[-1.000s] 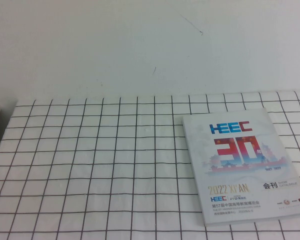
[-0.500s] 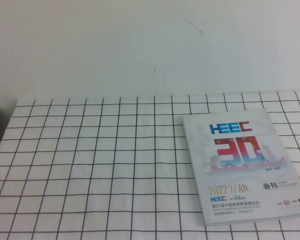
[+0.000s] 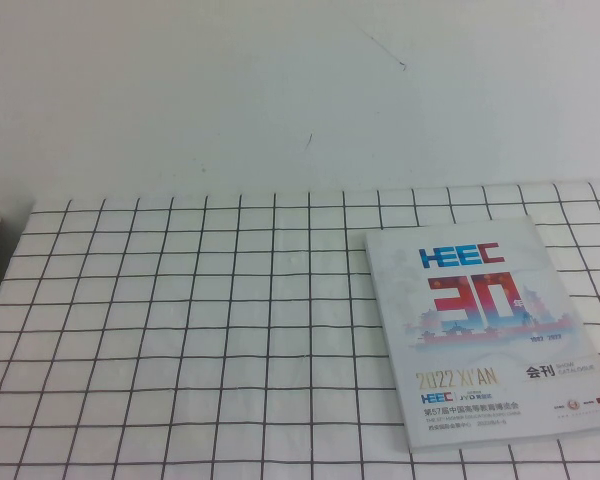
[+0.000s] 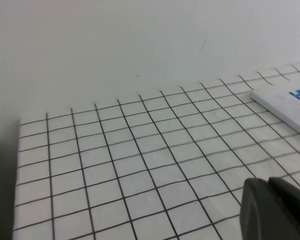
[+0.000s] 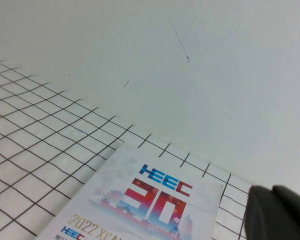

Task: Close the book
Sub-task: 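Close the open booklet and leave it lying on the table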

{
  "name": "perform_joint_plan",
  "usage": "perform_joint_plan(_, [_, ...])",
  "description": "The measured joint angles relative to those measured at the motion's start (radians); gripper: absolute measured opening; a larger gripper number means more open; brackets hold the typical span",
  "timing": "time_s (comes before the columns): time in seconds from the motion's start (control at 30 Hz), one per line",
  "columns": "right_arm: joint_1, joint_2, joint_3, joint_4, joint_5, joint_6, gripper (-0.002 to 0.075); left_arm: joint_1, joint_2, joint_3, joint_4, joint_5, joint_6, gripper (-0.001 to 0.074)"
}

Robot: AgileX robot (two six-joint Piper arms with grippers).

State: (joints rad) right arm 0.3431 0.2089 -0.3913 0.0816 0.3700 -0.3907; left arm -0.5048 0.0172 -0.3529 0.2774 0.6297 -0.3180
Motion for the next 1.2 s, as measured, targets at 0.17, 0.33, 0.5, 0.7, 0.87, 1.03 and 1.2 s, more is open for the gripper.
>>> perform_joint_plan(0.17, [0.000,0.000,0.000,0.002,0.000,0.000,-0.0003,0.002,0.000,0.218,-0.144,-0.252,0.240,-0.0004])
perform_joint_plan(0.33, [0.000,0.000,0.000,0.005,0.000,0.000,-0.0003,0.103,0.000,0.337,-0.232,-0.429,0.275,-0.0004])
perform_joint_plan(0.5, [0.000,0.000,0.000,0.005,0.000,0.000,-0.0003,0.336,-0.022,0.366,-0.263,-0.464,0.268,-0.0004])
perform_joint_plan(0.7, [0.000,0.000,0.000,0.005,0.000,0.000,-0.0003,0.519,-0.029,0.376,-0.345,-0.406,0.262,-0.0004])
perform_joint_plan(0.87, [0.000,0.000,0.000,0.005,0.000,0.000,-0.0003,0.533,-0.029,0.374,-0.375,-0.318,0.261,-0.0003])
perform_joint_plan(1.03, [0.000,0.000,0.000,0.005,0.000,0.000,-0.0003,0.535,-0.029,0.372,-0.377,-0.314,0.261,-0.0004])
perform_joint_plan(1.2, [0.000,0.000,0.000,0.005,0.000,0.000,-0.0003,0.535,-0.029,0.372,-0.378,-0.312,0.261,-0.0004])
